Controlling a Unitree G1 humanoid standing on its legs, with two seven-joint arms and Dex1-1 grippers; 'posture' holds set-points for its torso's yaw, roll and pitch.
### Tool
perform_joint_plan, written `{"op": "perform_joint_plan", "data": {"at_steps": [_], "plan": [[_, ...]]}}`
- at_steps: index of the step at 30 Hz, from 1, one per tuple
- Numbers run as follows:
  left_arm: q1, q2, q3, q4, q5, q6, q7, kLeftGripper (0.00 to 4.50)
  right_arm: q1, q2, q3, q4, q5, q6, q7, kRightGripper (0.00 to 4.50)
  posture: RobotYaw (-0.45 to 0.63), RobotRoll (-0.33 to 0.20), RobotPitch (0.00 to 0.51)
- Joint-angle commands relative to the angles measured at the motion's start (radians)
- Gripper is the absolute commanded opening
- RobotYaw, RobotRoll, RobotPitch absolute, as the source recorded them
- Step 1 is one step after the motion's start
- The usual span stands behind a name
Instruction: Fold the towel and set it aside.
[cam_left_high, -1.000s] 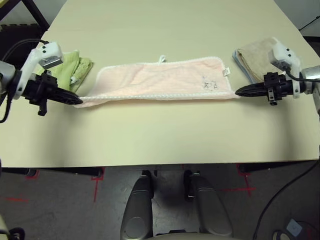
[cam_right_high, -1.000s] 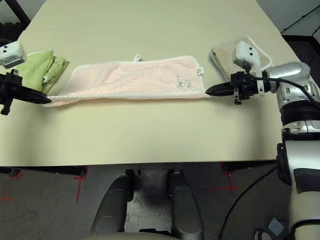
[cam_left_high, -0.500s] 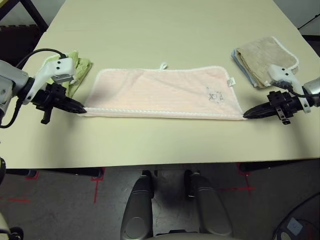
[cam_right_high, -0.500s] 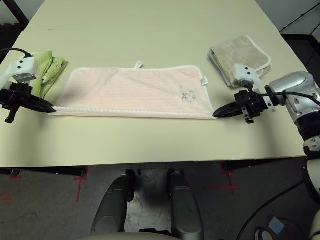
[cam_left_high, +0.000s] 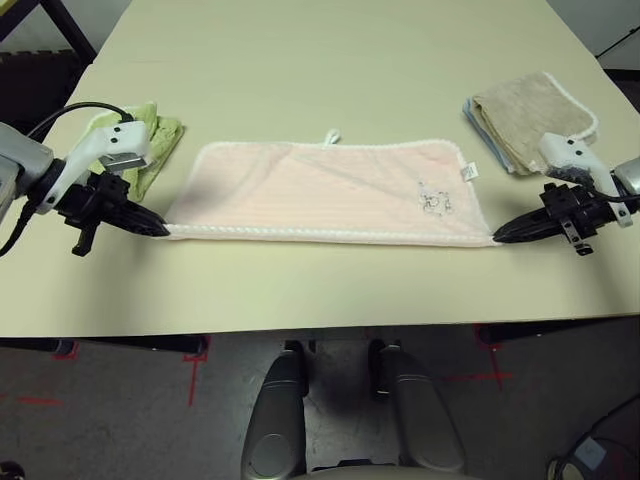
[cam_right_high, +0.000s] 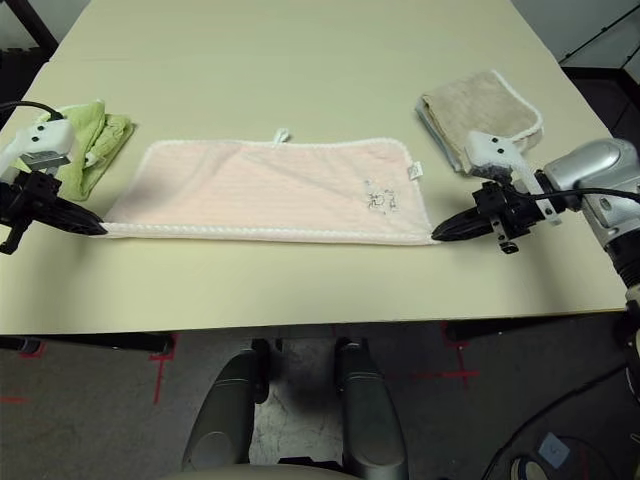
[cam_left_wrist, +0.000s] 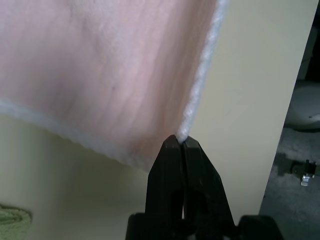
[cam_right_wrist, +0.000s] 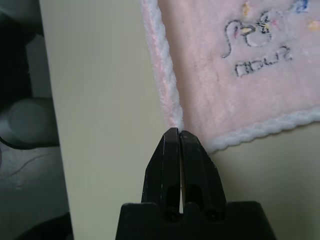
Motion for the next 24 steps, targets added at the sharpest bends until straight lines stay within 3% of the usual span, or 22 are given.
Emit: {"op": "perform_joint_plan", "data": {"at_steps": [1,10,17,20,24], "plan": [[0.003,0.072,-0.052,0.050,0.034,-0.013,-0.006,0.01,-0.003,-0.027,0.022,0.075,-0.076,-0.016,0.002,0.00,0.01,0.000,0.258],[0.035,0.099,-0.112,0.062,0.025,-0.080,-0.006,0.01,0.009,-0.056,0.052,0.023,-0.066,-0.004,0.002,0.00,0.00,0.000,0.255],[0.059,0.121,-0.119,0.007,-0.020,-0.052,-0.006,0.01,-0.003,-0.038,0.032,0.004,-0.101,-0.001,0.002,0.00,0.00,0.000,0.251],[0.038,0.089,-0.097,0.038,0.000,-0.049,-0.006,0.01,-0.029,-0.015,0.005,0.032,-0.139,-0.011,0.002,0.00,0.01,0.000,0.248],[-0.049,-0.024,-0.048,0.203,0.104,-0.094,-0.006,0.01,-0.064,0.011,-0.010,0.111,-0.194,-0.046,-0.009,0.00,0.01,0.000,0.244]]}}
